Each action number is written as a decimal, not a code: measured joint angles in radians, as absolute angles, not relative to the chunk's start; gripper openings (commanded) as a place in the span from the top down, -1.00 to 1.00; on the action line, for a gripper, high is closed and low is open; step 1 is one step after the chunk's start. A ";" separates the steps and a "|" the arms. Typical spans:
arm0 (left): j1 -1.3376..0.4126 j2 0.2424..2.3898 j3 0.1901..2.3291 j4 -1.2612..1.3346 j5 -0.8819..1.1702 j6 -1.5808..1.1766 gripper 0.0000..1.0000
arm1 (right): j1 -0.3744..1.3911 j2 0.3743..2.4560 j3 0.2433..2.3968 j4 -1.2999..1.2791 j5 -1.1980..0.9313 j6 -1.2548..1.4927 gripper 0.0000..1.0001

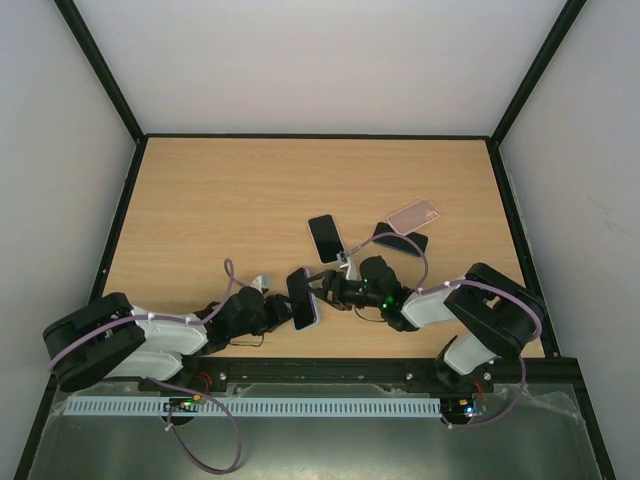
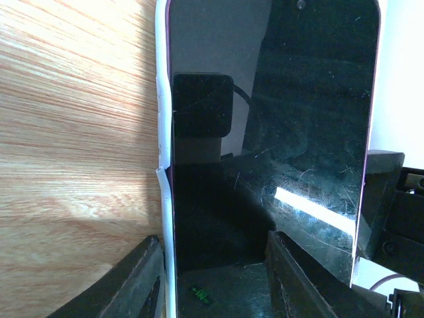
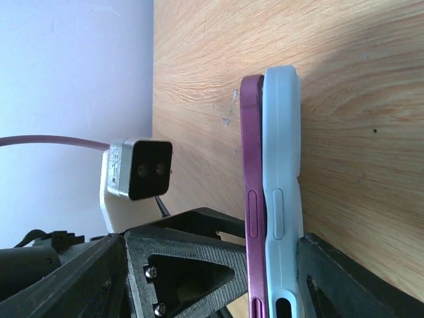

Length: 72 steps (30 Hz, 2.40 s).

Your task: Put the phone into the phone case

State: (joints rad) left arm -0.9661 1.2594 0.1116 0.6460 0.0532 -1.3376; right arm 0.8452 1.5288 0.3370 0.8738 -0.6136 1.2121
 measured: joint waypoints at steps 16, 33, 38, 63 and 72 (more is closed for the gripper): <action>-0.971 1.224 0.112 0.601 0.049 -1.335 -0.02 | 0.851 1.600 0.316 0.913 -0.677 1.221 0.46; -0.972 1.244 0.136 0.589 0.044 -1.324 -0.08 | 0.851 1.583 0.345 0.784 -0.617 1.135 0.41; -0.972 1.285 0.152 0.620 0.048 -1.325 -0.08 | 0.851 1.567 0.356 0.719 -0.599 1.104 0.71; -0.970 0.661 0.077 0.531 0.046 -1.290 -0.41 | 0.853 1.105 0.232 0.788 -0.571 1.116 0.89; -0.970 0.742 0.064 0.658 0.128 -1.247 0.38 | 0.853 1.092 0.227 0.888 -0.622 1.149 0.83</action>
